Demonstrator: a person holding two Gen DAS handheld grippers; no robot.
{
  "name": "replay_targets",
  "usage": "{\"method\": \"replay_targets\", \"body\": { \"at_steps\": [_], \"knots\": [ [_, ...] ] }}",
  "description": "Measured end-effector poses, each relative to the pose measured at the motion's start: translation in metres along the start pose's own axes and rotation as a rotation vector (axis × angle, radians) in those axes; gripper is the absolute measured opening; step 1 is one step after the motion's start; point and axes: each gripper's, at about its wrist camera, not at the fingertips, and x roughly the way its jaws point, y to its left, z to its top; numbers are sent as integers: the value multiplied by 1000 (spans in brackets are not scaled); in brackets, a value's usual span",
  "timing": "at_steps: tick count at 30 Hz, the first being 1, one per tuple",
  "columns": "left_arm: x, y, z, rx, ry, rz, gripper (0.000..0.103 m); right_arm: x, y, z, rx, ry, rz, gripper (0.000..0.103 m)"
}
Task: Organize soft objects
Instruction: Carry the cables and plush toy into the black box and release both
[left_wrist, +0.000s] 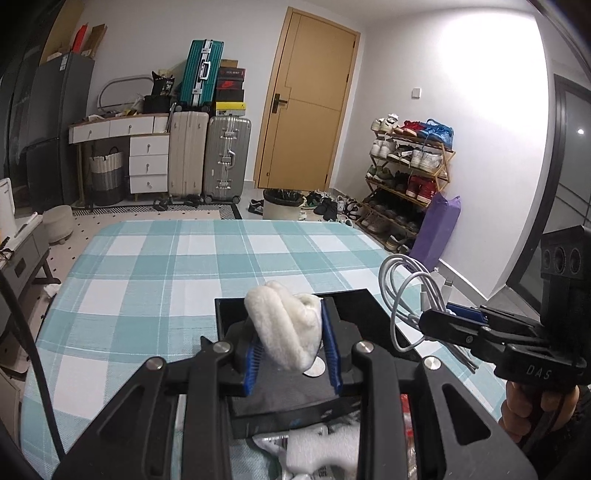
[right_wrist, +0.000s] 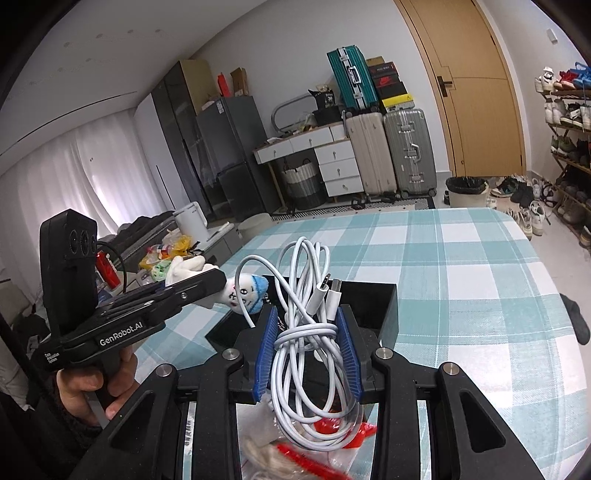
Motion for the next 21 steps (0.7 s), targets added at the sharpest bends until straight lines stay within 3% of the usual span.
{"method": "replay_targets", "body": {
  "at_steps": [21],
  "knots": [
    [49, 2, -16, 40, 120, 69, 29, 65, -14, 2, -53, 97, -72, 33]
  ]
}}
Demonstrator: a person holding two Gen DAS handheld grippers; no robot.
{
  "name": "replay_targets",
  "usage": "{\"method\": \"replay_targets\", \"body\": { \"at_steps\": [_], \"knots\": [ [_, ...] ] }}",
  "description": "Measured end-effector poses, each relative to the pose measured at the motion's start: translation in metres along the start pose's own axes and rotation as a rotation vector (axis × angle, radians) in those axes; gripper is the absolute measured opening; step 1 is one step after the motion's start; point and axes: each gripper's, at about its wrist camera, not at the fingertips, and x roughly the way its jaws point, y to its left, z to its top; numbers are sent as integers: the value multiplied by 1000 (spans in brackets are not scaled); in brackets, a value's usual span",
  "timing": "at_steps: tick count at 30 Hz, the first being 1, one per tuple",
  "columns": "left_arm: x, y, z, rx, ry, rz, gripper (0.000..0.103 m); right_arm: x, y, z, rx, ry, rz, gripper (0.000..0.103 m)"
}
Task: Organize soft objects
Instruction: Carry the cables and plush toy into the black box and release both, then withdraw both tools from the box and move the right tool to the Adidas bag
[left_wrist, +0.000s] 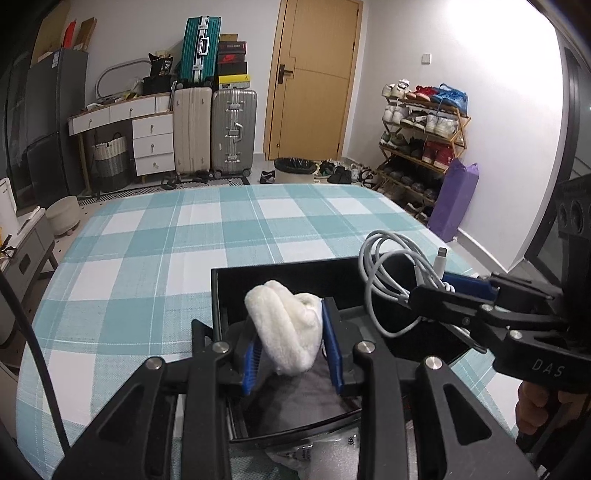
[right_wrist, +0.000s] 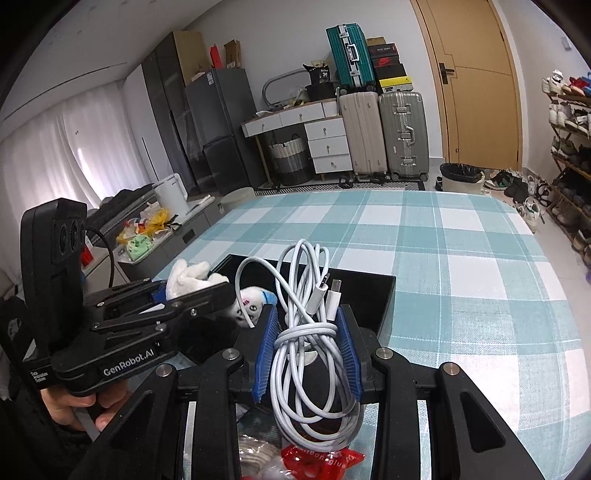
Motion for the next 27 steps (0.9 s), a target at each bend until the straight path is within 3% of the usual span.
{"method": "replay_targets", "body": {
  "at_steps": [2, 3, 4, 5, 7, 8, 9, 10, 11, 14, 27],
  "knots": [
    [1, 0, 0, 5, 10, -2, 33, 0, 1, 1, -7, -5, 6, 34],
    [-1, -1, 0, 9, 9, -4, 36, 0, 1, 1, -12, -6, 8, 41],
    [-2, -1, 0, 11, 7, -4, 48, -2, 2, 2, -24, -14, 2, 50],
    [-4, -1, 0, 10, 4, -4, 57, -4, 3, 2, -29, -23, -3, 51],
    [-11, -1, 0, 10, -2, -10, 58, -11, 5, 2, -50, -29, -9, 56],
    [-14, -1, -1, 11, 1, -12, 67, -17, 6, 1, -62, -31, -16, 62],
    [-17, -2, -1, 12, 2, -13, 76, -21, 6, -1, -65, -36, -23, 77],
    [-24, -1, -2, 0, -12, -13, 93, -26, 6, -3, -65, -45, -31, 88],
    [-31, 0, -4, -15, -35, -13, 103, -36, 6, -7, -57, -68, -36, 91],
    [-47, 1, -9, -29, -69, -14, 103, -54, 6, -17, -49, -72, -43, 102],
    [-90, 3, -45, -54, -50, 49, 103, -92, 16, -71, -17, -7, -100, 103]
  ]
}}
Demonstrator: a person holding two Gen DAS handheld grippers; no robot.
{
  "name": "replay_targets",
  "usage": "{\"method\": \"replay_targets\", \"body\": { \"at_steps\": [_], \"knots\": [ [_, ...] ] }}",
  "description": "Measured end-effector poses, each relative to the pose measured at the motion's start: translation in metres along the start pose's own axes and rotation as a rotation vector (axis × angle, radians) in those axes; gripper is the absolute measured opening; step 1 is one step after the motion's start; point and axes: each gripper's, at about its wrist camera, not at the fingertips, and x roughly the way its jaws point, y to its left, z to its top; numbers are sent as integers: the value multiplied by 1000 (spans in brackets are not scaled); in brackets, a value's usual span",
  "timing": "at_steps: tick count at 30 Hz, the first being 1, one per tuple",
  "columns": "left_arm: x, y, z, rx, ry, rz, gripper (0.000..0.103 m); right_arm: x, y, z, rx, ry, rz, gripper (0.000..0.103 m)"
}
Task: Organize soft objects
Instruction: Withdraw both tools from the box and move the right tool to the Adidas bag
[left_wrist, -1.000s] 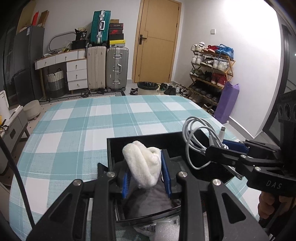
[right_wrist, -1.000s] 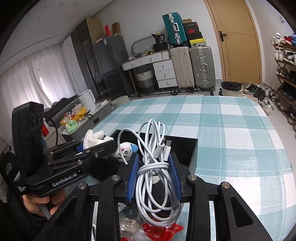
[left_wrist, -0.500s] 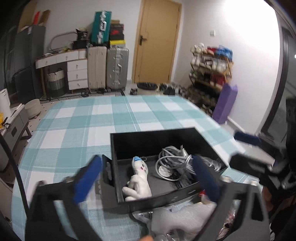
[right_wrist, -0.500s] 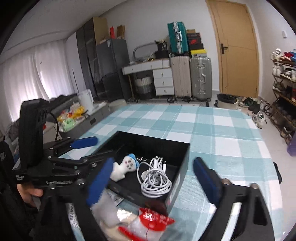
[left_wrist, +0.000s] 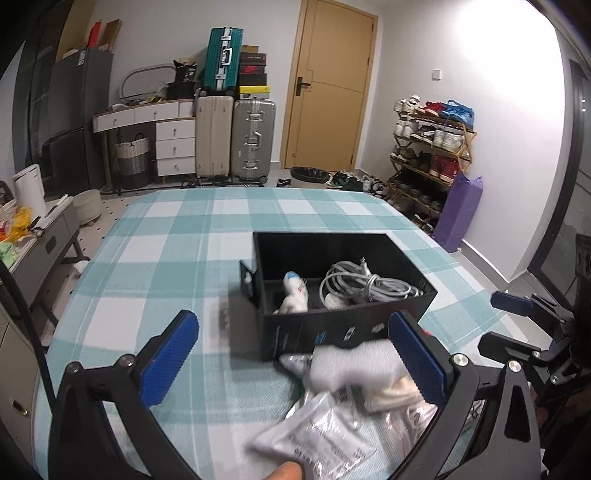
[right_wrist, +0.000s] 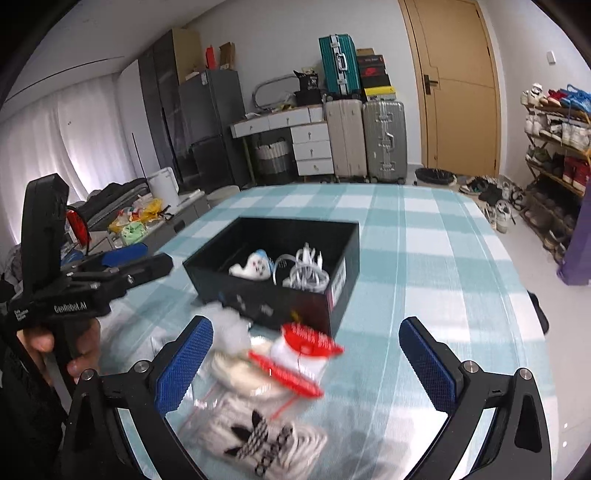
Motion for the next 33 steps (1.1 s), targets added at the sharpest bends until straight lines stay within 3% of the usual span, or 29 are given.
{"method": "replay_targets", "body": {
  "at_steps": [5, 20, 33],
  "knots": [
    [-6, 0, -14, 14, -4, 30, 103, -7, 0, -18, 14, 28, 1, 103],
    [-2, -3, -45, 44, 68, 25, 103, 1, 19, -52, 28, 137, 12, 102],
    [5, 3, -55, 17, 93, 23, 103, 12, 39, -62, -6, 194, 26, 102]
  ]
}}
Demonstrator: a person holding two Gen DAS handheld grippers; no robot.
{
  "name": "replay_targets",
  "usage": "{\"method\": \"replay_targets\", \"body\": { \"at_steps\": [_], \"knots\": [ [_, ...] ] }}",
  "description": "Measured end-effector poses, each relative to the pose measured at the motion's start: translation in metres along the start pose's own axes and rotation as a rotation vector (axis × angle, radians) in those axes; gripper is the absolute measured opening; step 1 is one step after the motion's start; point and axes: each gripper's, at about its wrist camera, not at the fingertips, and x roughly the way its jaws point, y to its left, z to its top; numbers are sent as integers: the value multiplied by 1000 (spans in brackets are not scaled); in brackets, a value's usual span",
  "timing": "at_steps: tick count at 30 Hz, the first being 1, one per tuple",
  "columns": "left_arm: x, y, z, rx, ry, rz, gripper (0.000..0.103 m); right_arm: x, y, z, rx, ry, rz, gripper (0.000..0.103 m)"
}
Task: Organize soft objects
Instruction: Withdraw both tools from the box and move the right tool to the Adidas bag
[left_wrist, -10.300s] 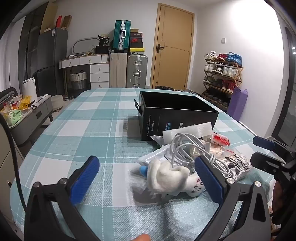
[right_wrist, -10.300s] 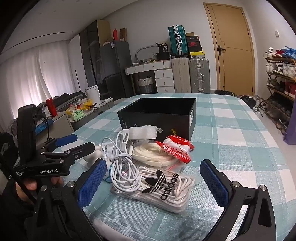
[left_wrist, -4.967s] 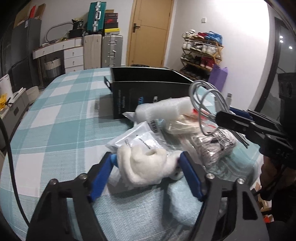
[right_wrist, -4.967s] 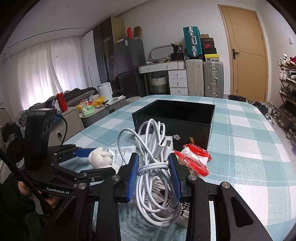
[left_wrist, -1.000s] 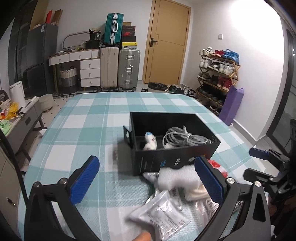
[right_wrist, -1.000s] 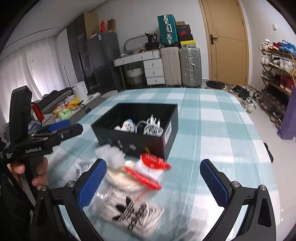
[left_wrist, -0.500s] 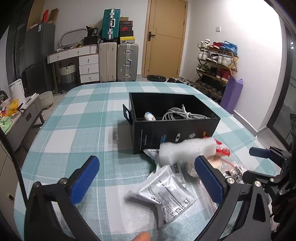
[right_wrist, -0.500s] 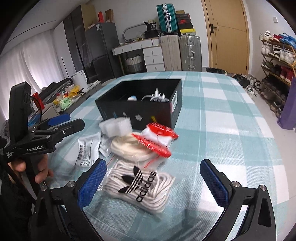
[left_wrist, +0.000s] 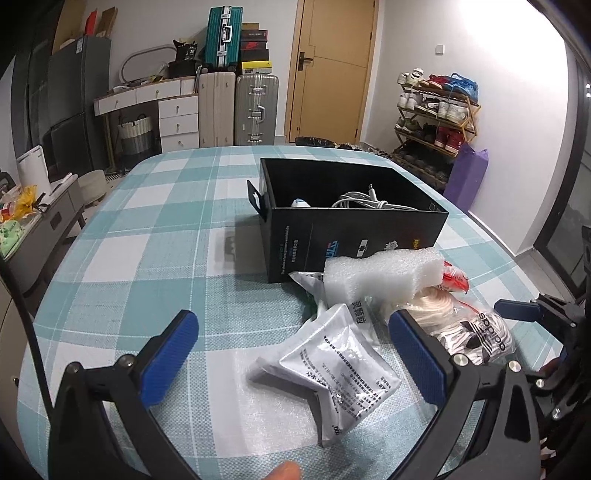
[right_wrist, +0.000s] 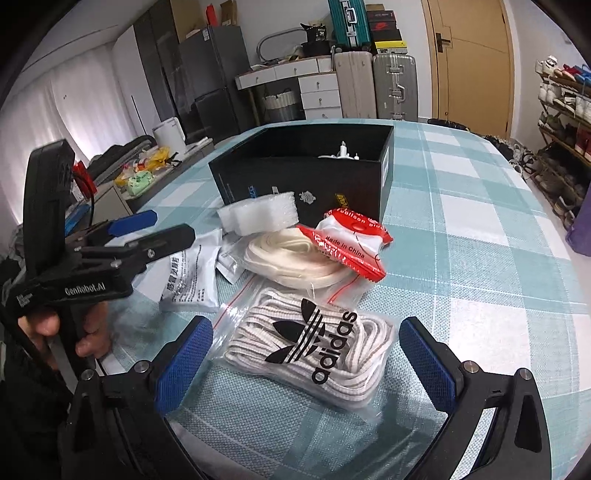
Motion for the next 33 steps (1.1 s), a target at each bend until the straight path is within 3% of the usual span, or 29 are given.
{"method": "replay_targets", "body": {
  "at_steps": [13, 22, 29, 33],
  "knots": [
    [1, 3, -2, -9, 1, -16, 103, 16, 23, -3, -90, 36, -76, 102],
    [2, 4, -2, -9, 8, -17, 103, 30, 23, -7, -86, 83, -66, 102],
    [3, 5, -3, -18, 15, -21, 103, 30, 26, -10, -109, 72, -75, 102],
    [3, 5, -3, -17, 14, -21, 103, 24, 28, -13, -113, 53, -65, 91]
  ]
}}
